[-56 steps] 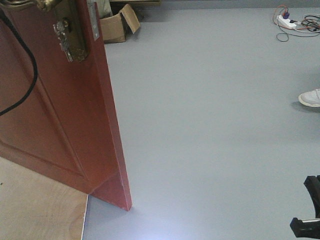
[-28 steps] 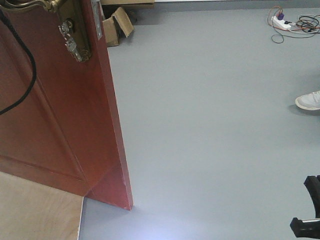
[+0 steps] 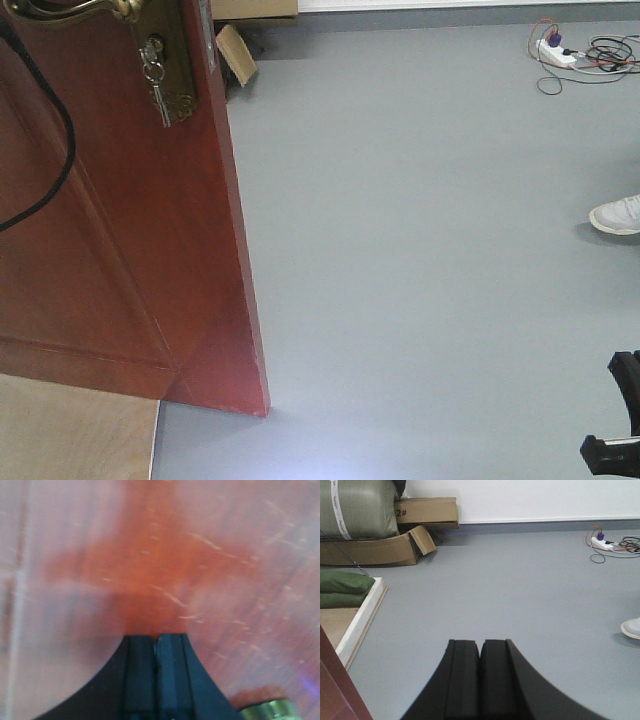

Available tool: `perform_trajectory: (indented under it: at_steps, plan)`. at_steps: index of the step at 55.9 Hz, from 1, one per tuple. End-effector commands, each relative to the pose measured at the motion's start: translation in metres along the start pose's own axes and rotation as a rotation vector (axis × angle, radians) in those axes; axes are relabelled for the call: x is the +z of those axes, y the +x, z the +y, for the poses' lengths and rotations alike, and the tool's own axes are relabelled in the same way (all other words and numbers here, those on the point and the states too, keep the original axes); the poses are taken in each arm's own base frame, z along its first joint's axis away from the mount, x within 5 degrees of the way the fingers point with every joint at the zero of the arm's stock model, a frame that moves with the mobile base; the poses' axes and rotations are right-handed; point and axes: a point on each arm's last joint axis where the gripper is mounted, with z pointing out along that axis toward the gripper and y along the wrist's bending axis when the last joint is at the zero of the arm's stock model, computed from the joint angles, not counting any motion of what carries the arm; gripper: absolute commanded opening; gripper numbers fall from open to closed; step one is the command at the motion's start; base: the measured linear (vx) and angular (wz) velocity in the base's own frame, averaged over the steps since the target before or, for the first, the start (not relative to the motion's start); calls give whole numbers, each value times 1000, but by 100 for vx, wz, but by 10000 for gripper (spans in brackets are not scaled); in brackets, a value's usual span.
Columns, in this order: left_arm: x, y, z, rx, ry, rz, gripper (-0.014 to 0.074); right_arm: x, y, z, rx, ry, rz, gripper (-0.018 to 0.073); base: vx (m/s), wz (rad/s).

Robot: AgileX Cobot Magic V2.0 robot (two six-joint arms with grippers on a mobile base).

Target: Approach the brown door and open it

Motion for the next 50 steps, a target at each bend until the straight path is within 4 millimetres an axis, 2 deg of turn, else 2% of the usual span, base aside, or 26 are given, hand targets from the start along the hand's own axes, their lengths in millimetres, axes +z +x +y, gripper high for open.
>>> perform_trajectory:
  at_steps: [1, 50]
  plan:
    - [-15, -23, -10, -9, 32, -135, 67, 0, -6, 0, -10, 3, -79, 0, 17, -1]
    - [-15, -23, -10, -8, 32, -135, 67, 0, -6, 0, -10, 3, -79, 0, 14, 5]
